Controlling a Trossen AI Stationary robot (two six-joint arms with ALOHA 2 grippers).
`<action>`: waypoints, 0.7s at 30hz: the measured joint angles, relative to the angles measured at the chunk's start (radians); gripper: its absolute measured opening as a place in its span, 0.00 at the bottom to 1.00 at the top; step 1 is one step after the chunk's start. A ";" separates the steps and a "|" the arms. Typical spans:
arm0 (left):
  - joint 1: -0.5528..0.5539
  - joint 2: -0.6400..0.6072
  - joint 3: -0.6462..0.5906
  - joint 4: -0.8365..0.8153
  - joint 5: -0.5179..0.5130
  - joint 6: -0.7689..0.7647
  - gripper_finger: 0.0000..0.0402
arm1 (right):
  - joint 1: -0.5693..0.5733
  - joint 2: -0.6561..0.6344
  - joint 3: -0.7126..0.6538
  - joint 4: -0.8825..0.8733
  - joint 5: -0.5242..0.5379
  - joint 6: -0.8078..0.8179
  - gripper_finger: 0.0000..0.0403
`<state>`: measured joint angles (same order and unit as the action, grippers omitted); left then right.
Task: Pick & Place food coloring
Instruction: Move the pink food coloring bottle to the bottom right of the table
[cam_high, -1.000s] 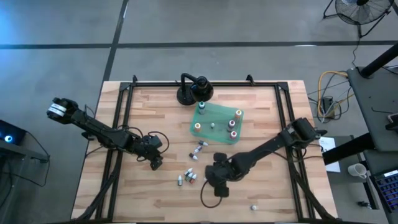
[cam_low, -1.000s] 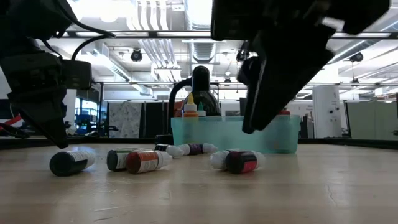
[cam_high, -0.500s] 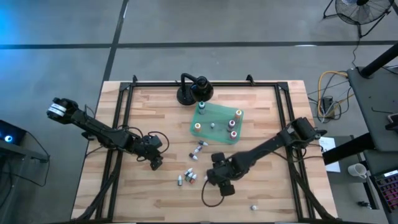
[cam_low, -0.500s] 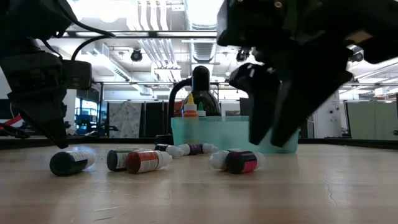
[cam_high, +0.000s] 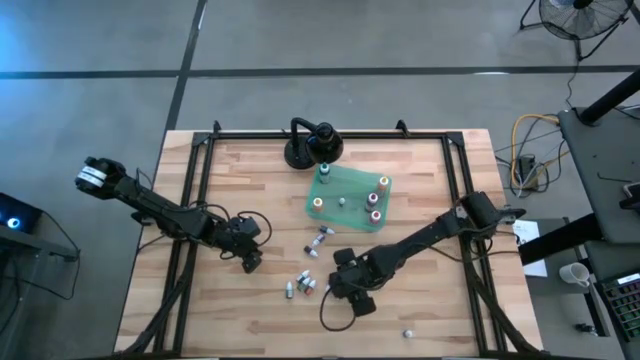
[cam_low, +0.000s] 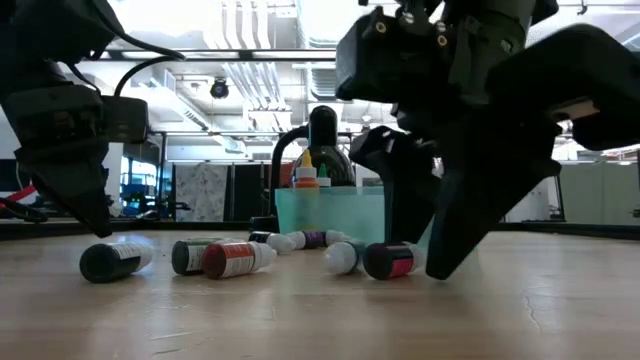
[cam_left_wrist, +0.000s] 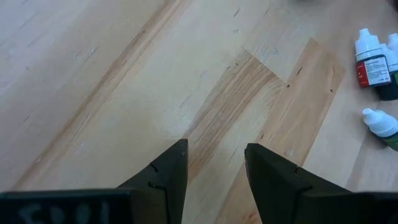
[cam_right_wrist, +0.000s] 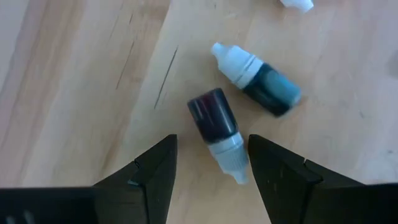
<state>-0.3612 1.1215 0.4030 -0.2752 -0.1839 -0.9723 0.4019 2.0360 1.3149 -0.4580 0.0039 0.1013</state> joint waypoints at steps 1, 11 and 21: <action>0.000 0.000 0.000 0.000 0.000 -0.006 0.33 | 0.000 0.002 0.001 -0.002 0.001 0.007 0.47; 0.000 0.000 0.000 0.006 0.001 -0.012 0.33 | -0.003 0.002 0.001 -0.010 0.000 -0.008 0.43; 0.001 0.000 0.000 0.007 0.002 -0.013 0.33 | -0.007 0.002 0.001 -0.016 -0.002 -0.053 0.24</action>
<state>-0.3607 1.1217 0.4030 -0.2684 -0.1824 -0.9857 0.3951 2.0380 1.3163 -0.4739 0.0021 0.0479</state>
